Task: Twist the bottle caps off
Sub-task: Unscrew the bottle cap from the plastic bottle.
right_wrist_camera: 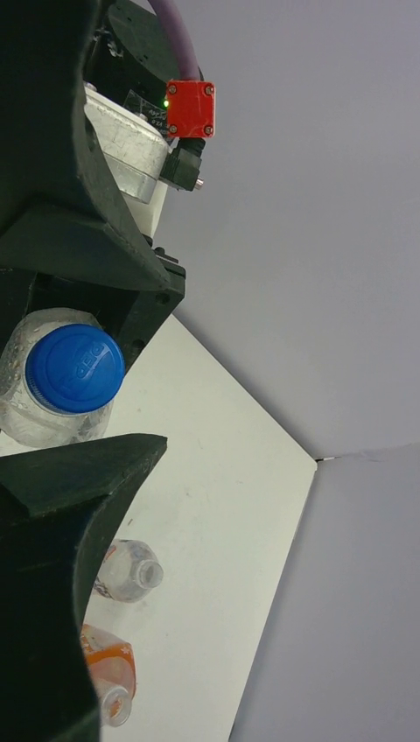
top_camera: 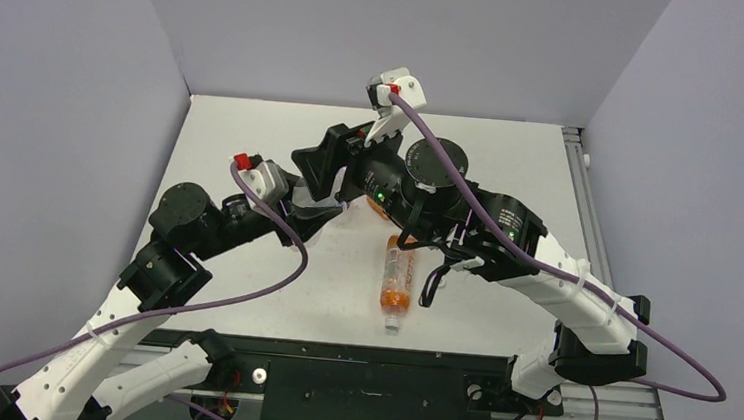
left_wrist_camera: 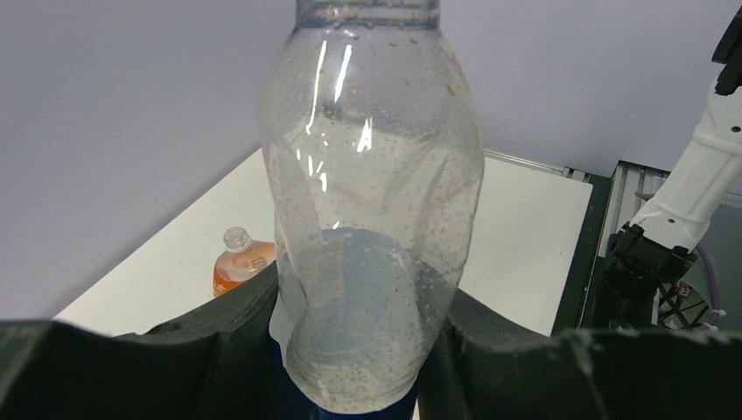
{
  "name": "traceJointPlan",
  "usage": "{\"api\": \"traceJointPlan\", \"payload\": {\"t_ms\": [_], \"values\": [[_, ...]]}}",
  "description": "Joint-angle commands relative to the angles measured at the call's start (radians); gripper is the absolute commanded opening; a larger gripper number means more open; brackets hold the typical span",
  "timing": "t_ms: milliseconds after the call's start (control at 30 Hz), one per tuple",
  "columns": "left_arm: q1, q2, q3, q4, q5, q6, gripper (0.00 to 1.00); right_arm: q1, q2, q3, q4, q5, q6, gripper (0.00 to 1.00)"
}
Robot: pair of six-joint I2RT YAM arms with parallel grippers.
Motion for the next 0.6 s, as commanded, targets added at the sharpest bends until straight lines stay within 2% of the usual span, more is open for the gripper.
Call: {"api": "traceJointPlan", "payload": {"t_ms": [0, 67, 133, 233, 367, 433, 567], "values": [[0.000, -0.001, 0.038, 0.026, 0.002, -0.024, 0.01, -0.005, -0.019, -0.005, 0.010, 0.003, 0.002, 0.58], [0.000, 0.000, 0.043, 0.023, 0.003, -0.032, 0.00, -0.006, -0.021, -0.010, 0.011, 0.015, 0.000, 0.57], [0.000, -0.001, 0.047, 0.023, 0.005, -0.035, 0.00, -0.008, -0.025, -0.018, 0.020, 0.024, 0.000, 0.49], [0.001, -0.002, 0.048, 0.022, 0.004, -0.042, 0.00, -0.009, -0.044, -0.044, 0.050, 0.026, -0.001, 0.26], [0.000, 0.005, 0.058, 0.027, 0.001, -0.067, 0.00, -0.010, -0.046, -0.036, 0.041, 0.020, -0.029, 0.05], [0.000, 0.011, 0.070, 0.031, 0.006, -0.096, 0.00, -0.010, -0.052, -0.040, 0.044, 0.003, -0.059, 0.00], [0.001, 0.018, 0.090, 0.046, 0.060, -0.169, 0.00, -0.035, -0.105, -0.071, 0.083, -0.106, -0.111, 0.00]]}}
